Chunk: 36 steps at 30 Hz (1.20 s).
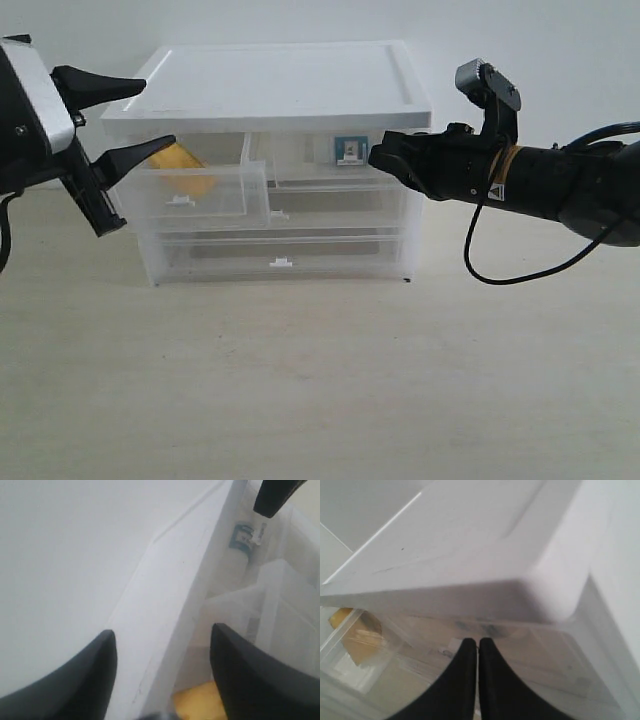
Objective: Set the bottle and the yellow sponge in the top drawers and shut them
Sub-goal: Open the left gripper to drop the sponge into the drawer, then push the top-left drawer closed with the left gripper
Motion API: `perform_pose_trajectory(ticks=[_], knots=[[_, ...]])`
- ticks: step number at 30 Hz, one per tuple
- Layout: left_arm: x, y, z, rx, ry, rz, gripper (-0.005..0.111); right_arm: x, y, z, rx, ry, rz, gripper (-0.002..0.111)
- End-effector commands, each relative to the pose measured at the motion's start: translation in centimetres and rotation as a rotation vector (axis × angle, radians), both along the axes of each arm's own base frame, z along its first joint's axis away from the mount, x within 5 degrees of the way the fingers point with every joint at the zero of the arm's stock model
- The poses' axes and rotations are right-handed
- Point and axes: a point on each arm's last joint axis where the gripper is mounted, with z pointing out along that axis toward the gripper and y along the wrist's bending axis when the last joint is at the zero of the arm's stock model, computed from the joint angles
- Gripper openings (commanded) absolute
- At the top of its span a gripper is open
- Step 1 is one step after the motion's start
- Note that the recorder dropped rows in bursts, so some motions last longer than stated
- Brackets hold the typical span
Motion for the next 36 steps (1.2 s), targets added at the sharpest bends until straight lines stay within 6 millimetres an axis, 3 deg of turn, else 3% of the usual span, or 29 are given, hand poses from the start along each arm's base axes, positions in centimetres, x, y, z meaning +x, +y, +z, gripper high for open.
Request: perform_pose_trajectory(ticks=[1, 5, 7, 9, 15, 17, 20, 22, 25, 28, 34, 36], knots=[[-0.2, -0.3, 0.7, -0.135, 0.031, -0.024, 0.051, 0.1, 0.0, 0.3, 0.008, -0.008, -0.005, 0.0], [-0.7, -0.5, 1.7, -0.469, 0.338, -0.048, 0.042, 0.1, 0.0, 0.3, 0.006, -0.012, -0.006, 0.0], [-1.0, -0.3, 2.7, -0.436, 0.474, 0.016, 0.029, 0.1, 0.0, 0.3, 0.003, -0.015, -0.005, 0.0], [-1.6, -0.1, 3.7, -0.407, 0.563, 0.063, 0.024, 0.1, 0.0, 0.3, 0.003, -0.015, -0.005, 0.0], [-4.1, 0.1, 5.7, -0.392, 0.768, 0.13, 0.024, 0.1, 0.0, 0.3, 0.003, -0.015, -0.005, 0.0], [-4.5, 0.2, 6.0, -0.468, 0.83, 0.158, 0.023, 0.1, 0.0, 0.3, 0.003, -0.015, -0.005, 0.0], [-4.0, 0.2, 5.3, -0.441, 0.833, 0.158, 0.017, 0.1, 0.0, 0.3, 0.003, -0.015, -0.005, 0.0], [-2.9, 0.0, 3.2, -0.417, 0.896, 0.15, 0.004, 0.1, 0.0, 0.3, 0.003, -0.015, -0.005, 0.0], [-2.1, -0.6, 1.3, -0.342, 0.933, 0.043, 0.004, 0.1, 0.0, 0.2, 0.0, -0.013, -0.007, 0.0], [-2.0, -0.7, 1.0, -0.342, 0.945, 0.036, 0.004, 0.1, 0.0, 0.2, 0.0, -0.013, -0.007, 0.0], [0.1, 0.1, -1.4, -0.332, 0.962, 0.178, 0.004, 0.1, 0.0, 0.2, 0.0, -0.013, -0.007, 0.0], [1.0, 0.1, -1.3, -0.347, 0.962, 0.186, 0.004, 0.1, 0.0, 0.2, 0.0, -0.013, -0.007, 0.0]])
